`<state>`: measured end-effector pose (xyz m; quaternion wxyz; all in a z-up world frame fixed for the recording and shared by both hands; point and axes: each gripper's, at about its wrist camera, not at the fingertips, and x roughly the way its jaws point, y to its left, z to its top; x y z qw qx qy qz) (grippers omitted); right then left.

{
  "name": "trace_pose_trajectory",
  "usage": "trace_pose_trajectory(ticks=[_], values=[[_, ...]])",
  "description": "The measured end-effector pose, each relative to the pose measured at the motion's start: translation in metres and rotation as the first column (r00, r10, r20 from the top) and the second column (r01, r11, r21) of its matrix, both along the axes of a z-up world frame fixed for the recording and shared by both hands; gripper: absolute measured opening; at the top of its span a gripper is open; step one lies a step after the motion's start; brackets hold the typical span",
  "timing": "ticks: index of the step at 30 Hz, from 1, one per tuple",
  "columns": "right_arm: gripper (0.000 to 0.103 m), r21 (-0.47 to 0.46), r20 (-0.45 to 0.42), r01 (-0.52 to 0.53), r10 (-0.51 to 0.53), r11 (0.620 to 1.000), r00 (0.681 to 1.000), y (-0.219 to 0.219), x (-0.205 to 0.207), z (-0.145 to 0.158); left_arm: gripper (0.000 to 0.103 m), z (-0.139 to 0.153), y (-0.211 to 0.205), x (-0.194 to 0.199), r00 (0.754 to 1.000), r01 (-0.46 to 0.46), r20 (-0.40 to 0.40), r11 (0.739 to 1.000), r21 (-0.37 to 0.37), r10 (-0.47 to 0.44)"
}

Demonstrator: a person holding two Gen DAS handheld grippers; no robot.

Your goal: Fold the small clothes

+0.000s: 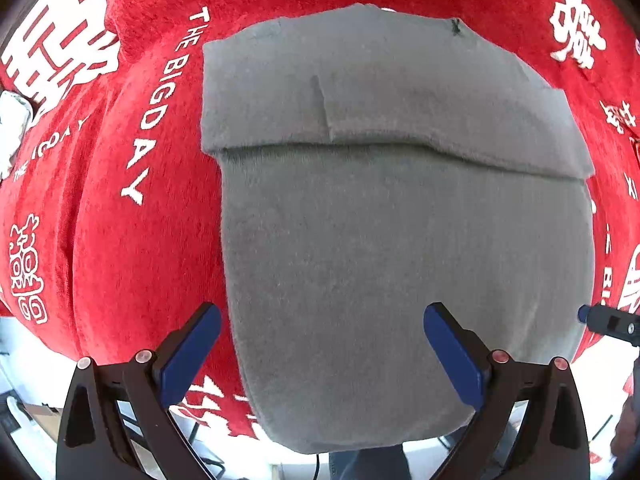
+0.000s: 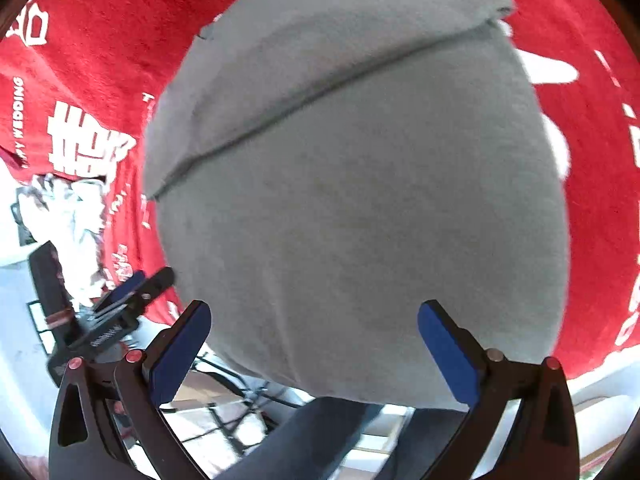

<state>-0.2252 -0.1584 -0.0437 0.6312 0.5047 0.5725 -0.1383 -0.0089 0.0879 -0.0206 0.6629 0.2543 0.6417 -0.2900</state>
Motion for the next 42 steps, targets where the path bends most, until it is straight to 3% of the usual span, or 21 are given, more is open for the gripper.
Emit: trace_pose_trajectory(ticks=[7,11,17,21,28,30,31,32,33,34,35,36,42], values=[[0.103,-0.064,-0.067,0.081,-0.085,0.995,0.994,-0.010,-0.041,-0.002,0.101,-0.014,0.038,-0.005,0.999,0.005,-0.047,1.000,0.005,-0.005],[0.102,-0.036,-0.083,0.091,-0.094,0.995,0.992,-0.009,-0.064,-0.008,0.101,-0.024,0.067,-0.016,0.995,-0.025,-0.097,1.000,0.005,0.026],[0.102,0.013,-0.106,-0.015,0.016,1.000,0.994,0.016,-0.102,-0.029,0.101,-0.052,0.107,-0.048,0.976,-0.091,-0.194,0.996,0.024,0.094],[0.096,0.037,-0.109,-0.087,0.091,0.995,0.990,0.039,-0.126,-0.052,0.101,-0.079,0.119,-0.076,0.963,-0.106,-0.244,0.993,0.042,0.113],[0.092,0.062,-0.097,-0.106,0.112,0.992,0.989,0.060,-0.146,-0.092,0.101,-0.105,0.118,-0.107,0.968,-0.111,-0.225,0.993,0.027,0.114],[0.087,0.065,-0.076,-0.102,0.107,0.993,0.991,0.063,-0.142,-0.097,0.101,-0.104,0.123,-0.108,0.967,-0.125,-0.222,0.992,0.007,0.124],[0.084,0.074,-0.056,-0.097,0.101,0.993,0.993,0.064,-0.138,-0.101,0.099,-0.103,0.126,-0.109,0.966,-0.135,-0.221,0.991,-0.002,0.131],[0.081,0.082,-0.050,-0.093,0.097,0.992,0.994,0.064,-0.138,-0.103,0.084,-0.102,0.128,-0.110,0.964,-0.141,-0.231,0.990,-0.017,0.134],[0.071,0.100,-0.045,-0.086,0.090,0.991,0.995,0.066,-0.137,-0.106,0.077,-0.100,0.128,-0.112,0.955,-0.150,-0.265,0.988,-0.035,0.135],[0.058,0.125,-0.032,-0.079,0.084,0.989,0.996,0.068,-0.134,-0.108,0.054,-0.098,0.130,-0.113,0.951,-0.150,-0.278,0.988,-0.042,0.133],[0.020,0.142,-0.022,-0.078,0.082,0.987,0.996,0.071,-0.132,-0.109,0.017,-0.095,0.129,-0.117,0.950,-0.136,-0.292,0.989,-0.053,0.115],[0.008,0.155,-0.023,-0.078,0.083,0.985,0.996,0.076,-0.131,-0.107,0.011,-0.090,0.128,-0.120,0.947,-0.116,-0.308,0.991,-0.067,0.090],[0.008,0.213,0.141,-0.066,0.037,0.975,0.989,0.077,-0.120,-0.057,0.011,-0.030,0.131,-0.107,0.939,-0.128,-0.339,0.971,-0.201,0.054]])
